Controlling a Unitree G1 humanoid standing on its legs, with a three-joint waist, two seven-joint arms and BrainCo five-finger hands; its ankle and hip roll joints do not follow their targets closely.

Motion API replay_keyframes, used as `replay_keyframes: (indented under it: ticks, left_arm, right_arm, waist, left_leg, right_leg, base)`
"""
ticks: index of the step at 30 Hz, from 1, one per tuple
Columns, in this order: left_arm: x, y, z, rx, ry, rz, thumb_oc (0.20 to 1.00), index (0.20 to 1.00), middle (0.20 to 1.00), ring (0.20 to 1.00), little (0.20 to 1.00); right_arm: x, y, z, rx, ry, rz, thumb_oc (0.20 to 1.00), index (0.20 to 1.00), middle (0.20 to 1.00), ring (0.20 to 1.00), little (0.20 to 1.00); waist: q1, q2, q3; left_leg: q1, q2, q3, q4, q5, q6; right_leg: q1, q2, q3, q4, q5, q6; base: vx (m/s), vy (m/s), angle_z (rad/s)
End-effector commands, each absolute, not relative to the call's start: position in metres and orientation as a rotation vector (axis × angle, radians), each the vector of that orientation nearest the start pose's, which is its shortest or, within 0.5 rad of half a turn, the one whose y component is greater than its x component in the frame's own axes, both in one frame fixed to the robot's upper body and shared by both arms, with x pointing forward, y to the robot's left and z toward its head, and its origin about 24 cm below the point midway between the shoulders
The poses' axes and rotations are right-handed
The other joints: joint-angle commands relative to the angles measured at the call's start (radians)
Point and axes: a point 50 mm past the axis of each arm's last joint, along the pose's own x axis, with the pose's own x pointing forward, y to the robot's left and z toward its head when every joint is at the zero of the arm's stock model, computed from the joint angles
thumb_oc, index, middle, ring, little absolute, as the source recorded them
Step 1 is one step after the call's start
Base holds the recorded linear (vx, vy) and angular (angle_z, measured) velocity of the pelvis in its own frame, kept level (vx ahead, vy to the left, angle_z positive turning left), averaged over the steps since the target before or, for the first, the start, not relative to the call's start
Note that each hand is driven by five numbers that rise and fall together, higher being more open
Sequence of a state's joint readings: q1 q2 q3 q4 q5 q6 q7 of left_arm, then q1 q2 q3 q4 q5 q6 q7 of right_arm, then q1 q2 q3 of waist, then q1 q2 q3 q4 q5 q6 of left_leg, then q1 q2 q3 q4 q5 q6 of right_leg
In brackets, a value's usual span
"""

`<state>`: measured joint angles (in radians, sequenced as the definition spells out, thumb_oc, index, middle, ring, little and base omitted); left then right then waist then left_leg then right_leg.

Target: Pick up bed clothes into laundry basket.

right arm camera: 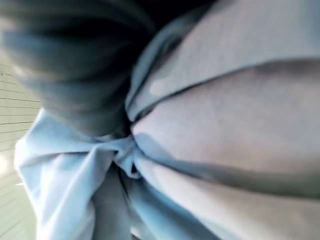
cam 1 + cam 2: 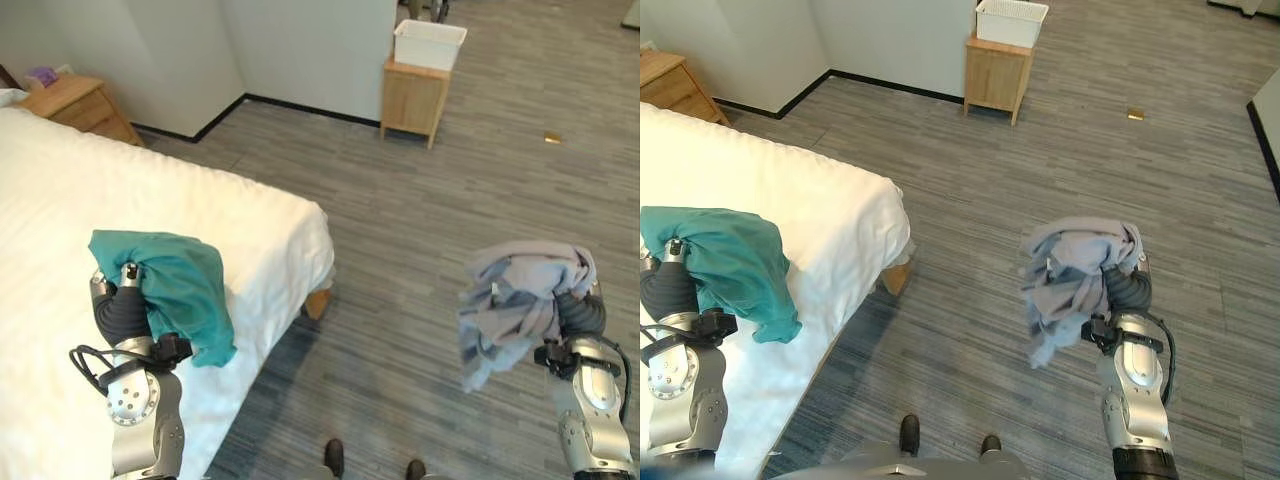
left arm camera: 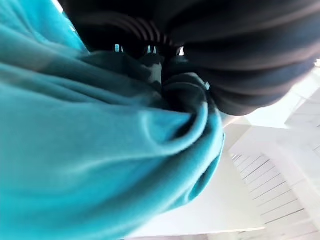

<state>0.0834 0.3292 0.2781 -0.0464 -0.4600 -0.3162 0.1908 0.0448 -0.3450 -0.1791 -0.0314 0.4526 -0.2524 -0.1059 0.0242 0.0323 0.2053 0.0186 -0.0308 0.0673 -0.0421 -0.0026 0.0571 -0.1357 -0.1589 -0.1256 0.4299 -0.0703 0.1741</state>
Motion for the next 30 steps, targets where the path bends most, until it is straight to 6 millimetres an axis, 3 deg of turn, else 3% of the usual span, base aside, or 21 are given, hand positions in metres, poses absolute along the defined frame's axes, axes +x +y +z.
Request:
replay_keyframes:
  ticks: [1,4,5,7,9,10,11,12,13,14,15,18,19,20,22,23,26,28,29,30]
  left_arm:
    - [0.216,0.289,0.134,-0.053,-0.56,0.417,0.2,0.2,0.2,0.2,0.2]
    - [0.22,0.288,0.139,-0.043,-0.58,0.39,0.2,0.2,0.2,0.2,0.2]
    - [0.224,0.289,0.142,-0.039,-0.589,0.393,0.2,0.2,0.2,0.2,0.2]
    - [0.227,0.286,0.145,-0.028,-0.604,0.386,0.2,0.2,0.2,0.2,0.2]
    - [0.227,0.284,0.145,-0.032,-0.611,0.372,0.2,0.2,0.2,0.2,0.2]
    - [0.226,0.284,0.143,-0.036,-0.607,0.37,0.2,0.2,0.2,0.2,0.2]
    - [0.226,0.282,0.139,-0.052,-0.595,0.373,0.2,0.2,0.2,0.2,0.2]
    - [0.226,0.281,0.134,-0.075,-0.574,0.373,0.2,0.2,0.2,0.2,0.2]
    - [0.227,0.281,0.132,-0.102,-0.57,0.378,0.2,0.2,0.2,0.2,0.2]
    - [0.227,0.281,0.131,-0.16,-0.575,0.38,0.2,0.2,0.2,0.2,0.2]
    - [0.227,0.281,0.131,-0.16,-0.576,0.379,0.2,0.2,0.2,0.2,0.2]
    - [0.231,0.277,0.129,-0.177,-0.56,0.361,0.2,0.2,0.2,0.2,0.2]
    - [0.231,0.276,0.129,-0.177,-0.561,0.36,0.2,0.2,0.2,0.2,0.2]
    - [0.236,0.275,0.125,-0.188,-0.537,0.349,0.2,0.2,0.2,0.2,0.2]
    - [0.236,0.275,0.119,-0.179,-0.508,0.335,0.2,0.2,0.2,0.2,0.2]
    - [0.233,0.273,0.111,-0.145,-0.468,0.324,0.2,0.2,0.2,0.2,0.2]
    - [0.23,0.272,0.107,-0.152,-0.451,0.324,0.2,0.2,0.2,0.2,0.2]
    - [0.229,0.273,0.105,-0.138,-0.434,0.324,0.2,0.2,0.2,0.2,0.2]
    - [0.229,0.272,0.105,-0.126,-0.431,0.313,0.2,0.2,0.2,0.2,0.2]
    - [0.229,0.272,0.104,-0.119,-0.425,0.316,0.2,0.2,0.2,0.2,0.2]
  right_arm:
    - [0.236,-0.255,0.114,0.099,-0.439,-0.221,0.2,0.2,0.2,0.2,0.2]
    - [0.233,-0.259,0.112,0.093,-0.425,-0.232,0.2,0.2,0.2,0.2,0.2]
    - [0.234,-0.257,0.111,0.106,-0.431,-0.234,0.2,0.2,0.2,0.2,0.2]
    - [0.231,-0.254,0.113,0.112,-0.445,-0.228,0.2,0.2,0.2,0.2,0.2]
    - [0.229,-0.255,0.11,0.108,-0.427,-0.216,0.2,0.2,0.2,0.2,0.2]
    - [0.229,-0.257,0.107,0.107,-0.413,-0.224,0.2,0.2,0.2,0.2,0.2]
    - [0.231,-0.259,0.106,0.097,-0.411,-0.23,0.2,0.2,0.2,0.2,0.2]
    - [0.231,-0.26,0.105,0.1,-0.401,-0.228,0.2,0.2,0.2,0.2,0.2]
    - [0.231,-0.26,0.105,0.106,-0.398,-0.219,0.2,0.2,0.2,0.2,0.2]
    - [0.233,-0.261,0.109,0.133,-0.416,-0.212,0.2,0.2,0.2,0.2,0.2]
    - [0.233,-0.261,0.109,0.134,-0.418,-0.213,0.2,0.2,0.2,0.2,0.2]
    - [0.233,-0.272,0.113,0.098,-0.417,-0.265,0.2,0.2,0.2,0.2,0.2]
    - [0.233,-0.272,0.114,0.098,-0.418,-0.266,0.2,0.2,0.2,0.2,0.2]
    - [0.234,-0.272,0.121,0.107,-0.455,-0.268,0.2,0.2,0.2,0.2,0.2]
    - [0.235,-0.272,0.127,0.095,-0.486,-0.269,0.2,0.2,0.2,0.2,0.2]
    - [0.238,-0.266,0.13,0.067,-0.5,-0.254,0.2,0.2,0.2,0.2,0.2]
    - [0.243,-0.262,0.132,0.051,-0.504,-0.239,0.2,0.2,0.2,0.2,0.2]
    - [0.247,-0.255,0.131,0.035,-0.485,-0.199,0.2,0.2,0.2,0.2,0.2]
    - [0.247,-0.253,0.13,0.029,-0.484,-0.197,0.2,0.2,0.2,0.2,0.2]
    - [0.246,-0.252,0.126,0.029,-0.47,-0.204,0.2,0.2,0.2,0.2,0.2]
  waist:
    - [-0.046,-0.022,-0.016]
    - [-0.09,-0.026,-0.014]
    - [-0.109,-0.023,-0.017]
    - [-0.134,-0.021,-0.026]
    - [-0.136,-0.026,-0.047]
    - [-0.137,-0.022,-0.054]
    - [-0.135,-0.014,-0.056]
    - [-0.146,-0.013,-0.063]
    - [-0.142,-0.023,-0.066]
    - [-0.112,-0.062,-0.049]
    - [-0.113,-0.066,-0.049]
    - [-0.055,-0.103,-0.009]
    - [-0.055,-0.105,-0.009]
    - [-0.026,-0.096,-0.003]
    - [0.001,-0.079,-0.017]
    - [0.049,-0.056,-0.046]
    - [0.069,-0.052,-0.072]
    - [0.07,-0.064,-0.108]
    - [0.083,-0.082,-0.118]
    - [0.085,-0.089,-0.125]
  left_leg:
    - [0.116,0.002,-0.014,-0.019,-0.076,-0.011]
    - [0.187,0.026,-0.05,-0.044,-0.114,-0.051]
    - [0.213,0.05,-0.06,-0.045,-0.137,-0.071]
    - [0.257,0.083,-0.065,-0.04,-0.158,-0.098]
    - [0.282,0.109,-0.066,0.016,-0.137,-0.125]
    - [0.277,0.129,-0.06,0.074,-0.111,-0.141]
    - [0.262,0.143,-0.055,0.155,-0.049,-0.161]
    - [0.243,0.154,-0.069,0.273,0.065,-0.183]
    - [0.199,0.17,-0.058,0.413,0.157,-0.193]
    - [0.094,0.165,-0.039,0.711,0.216,-0.211]
    - [0.087,0.161,-0.041,0.718,0.217,-0.209]
    - [-0.122,0.096,-0.025,0.859,0.111,-0.162]
    - [-0.127,0.093,-0.024,0.861,0.113,-0.16]
    - [-0.252,0.065,-0.016,0.756,0.073,-0.149]
    - [-0.312,0.052,-0.008,0.547,0.083,-0.134]
    - [-0.307,0.013,-0.053,0.182,0.129,-0.127]
    - [-0.295,0.013,-0.059,0.079,0.193,-0.135]
    - [-0.238,0.0,-0.016,0.076,0.165,-0.104]
    - [-0.221,-0.024,-0.008,0.093,0.137,-0.065]
    - [-0.203,-0.043,0.004,0.105,0.116,-0.038]
  right_leg:
    - [-0.149,-0.009,-0.097,-0.014,0.172,0.01]
    - [-0.191,-0.002,-0.068,-0.234,0.167,-0.006]
    - [-0.206,0.002,-0.062,-0.355,0.196,0.001]
    - [-0.211,-0.001,-0.058,-0.434,0.225,0.018]
    - [-0.18,-0.002,-0.088,-0.417,0.241,0.013]
    - [-0.162,0.001,-0.114,-0.406,0.244,0.0]
    - [-0.138,0.026,-0.123,-0.392,0.235,-0.021]
    - [-0.121,0.044,-0.121,-0.374,0.22,-0.049]
    - [-0.082,0.052,-0.13,-0.369,0.194,-0.075]
    - [0.01,0.06,-0.13,-0.383,0.145,-0.131]
    - [0.007,0.056,-0.131,-0.385,0.149,-0.132]
    - [0.15,0.072,-0.061,-0.43,0.089,-0.151]
    - [0.147,0.069,-0.061,-0.431,0.092,-0.151]
    - [0.22,0.076,-0.046,-0.452,0.058,-0.141]
    - [0.268,0.077,-0.037,-0.46,0.032,-0.126]
    - [0.336,0.096,-0.006,-0.467,-0.017,-0.106]
    - [0.403,0.092,0.008,-0.475,-0.032,-0.09]
    - [0.406,0.062,0.012,-0.397,-0.01,-0.066]
    - [0.385,0.029,0.008,-0.294,0.025,-0.038]
    - [0.341,0.007,0.018,-0.116,0.155,-0.006]
  base:
    - [0.62,-0.049,-0.45]
    - [0.56,-0.202,0.01]
    - [0.56,-0.244,0.4]
    - [0.59,-0.247,0.27]
    - [0.58,-0.272,0.26]
    - [0.53,-0.259,-0.1]
    - [0.54,-0.294,-0.17]
    - [0.58,-0.339,-0.03]
    - [0.89,-0.604,0.09]
    - [0.66,-0.471,0.06]
    - [0.67,-0.463,-0.05]
    - [0.49,-0.264,-0.59]
    - [0.6,-0.168,-0.22]
    - [0.65,-0.094,-0.15]
    - [1.02,-0.03,-0.11]
    - [0.9,0.048,-0.46]
    - [0.69,0.009,-0.66]
    - [0.65,0.056,-0.79]
    - [0.58,0.149,-0.53]
    - [0.58,0.244,-0.25]
